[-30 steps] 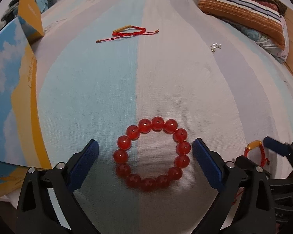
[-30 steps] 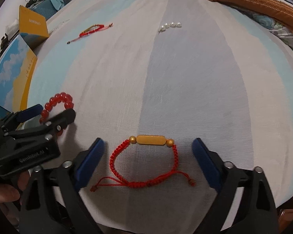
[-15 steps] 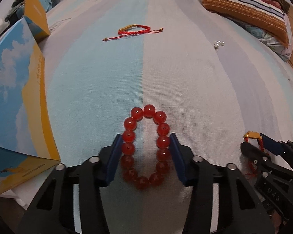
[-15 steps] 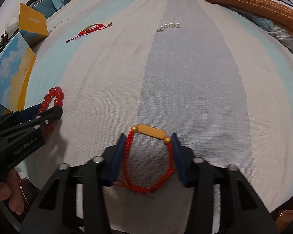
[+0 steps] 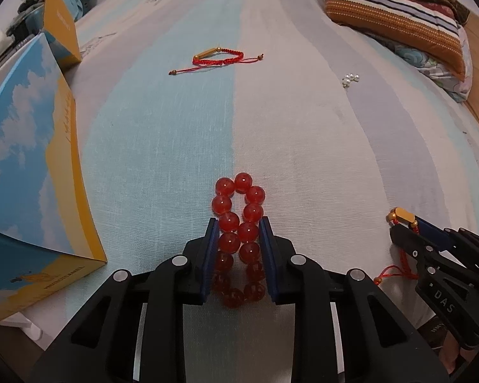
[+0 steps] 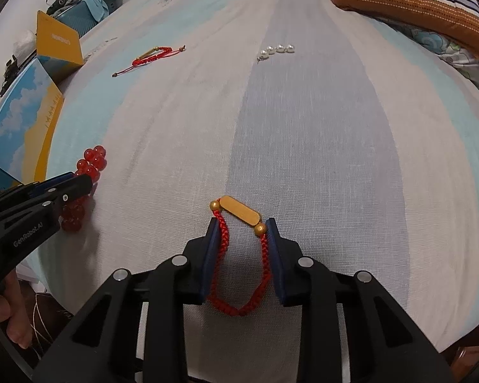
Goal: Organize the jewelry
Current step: 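Grasp the red cord gold-bar bracelet with the right tool while the left tool grasps the red carnelian bracelet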
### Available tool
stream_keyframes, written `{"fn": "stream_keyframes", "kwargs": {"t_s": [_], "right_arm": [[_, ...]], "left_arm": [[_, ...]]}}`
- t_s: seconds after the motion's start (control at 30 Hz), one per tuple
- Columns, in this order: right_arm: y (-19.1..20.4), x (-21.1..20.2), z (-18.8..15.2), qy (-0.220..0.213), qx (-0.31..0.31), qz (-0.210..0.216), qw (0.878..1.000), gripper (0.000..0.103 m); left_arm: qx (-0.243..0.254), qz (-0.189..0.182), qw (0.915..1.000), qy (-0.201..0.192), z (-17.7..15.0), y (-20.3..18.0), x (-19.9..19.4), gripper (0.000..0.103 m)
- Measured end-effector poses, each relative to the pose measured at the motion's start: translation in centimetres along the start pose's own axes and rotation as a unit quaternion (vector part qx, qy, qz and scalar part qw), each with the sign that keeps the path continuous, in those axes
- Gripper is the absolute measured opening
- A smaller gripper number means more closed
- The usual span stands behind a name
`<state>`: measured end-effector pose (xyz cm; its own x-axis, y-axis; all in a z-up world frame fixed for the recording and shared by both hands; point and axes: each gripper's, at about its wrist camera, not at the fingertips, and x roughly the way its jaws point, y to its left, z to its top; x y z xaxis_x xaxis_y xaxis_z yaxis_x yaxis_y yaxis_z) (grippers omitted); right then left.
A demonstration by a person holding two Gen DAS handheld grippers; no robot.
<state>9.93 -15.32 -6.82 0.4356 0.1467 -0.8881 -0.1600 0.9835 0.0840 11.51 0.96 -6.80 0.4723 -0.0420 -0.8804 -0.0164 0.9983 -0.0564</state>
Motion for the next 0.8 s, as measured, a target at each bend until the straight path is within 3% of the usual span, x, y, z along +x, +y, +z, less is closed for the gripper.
{"fn": "stream_keyframes", "kwargs": {"t_s": [0.17,0.37,0.5,0.57,0.63,0.73,0.8], "right_arm": [[0.0,-0.5,0.0,-0.004,0.001,0.005,1.000,0.027],[0.4,-0.8,0.1,-0.005,-0.001,0.006,1.000,0.027],[0.4,-0.8,0.0,-0.004,-0.003,0.007,1.000,0.027],[0.3,-0.8,0.0,-0.003,-0.003,0.008,1.000,0.027],[0.2,-0.7,0.1,-0.002,-0.002,0.010,1.000,0.027],[0.2,-0.6,0.2,-0.002,-0.002,0.010,1.000,0.027],[0.2,-0.6,0.2,-0.003,-0.003,0.010,1.000,0.027]], "left_arm": [[0.002,0.003,1.0000,-0.005,0.2,0.3,-0.7,0.010],[0.003,0.004,1.0000,-0.002,0.3,0.3,-0.8,0.010],[0.001,0.012,0.9999,0.004,0.2,0.2,-0.1,0.014],[-0.001,0.017,0.9998,0.006,0.1,0.2,0.2,0.033],[-0.001,0.022,0.9997,0.006,0.0,0.4,0.6,0.040],[0.002,0.026,0.9996,0.008,-0.2,0.5,1.3,0.040],[0.007,0.031,0.9995,0.003,-0.2,0.4,1.3,0.028]]}}
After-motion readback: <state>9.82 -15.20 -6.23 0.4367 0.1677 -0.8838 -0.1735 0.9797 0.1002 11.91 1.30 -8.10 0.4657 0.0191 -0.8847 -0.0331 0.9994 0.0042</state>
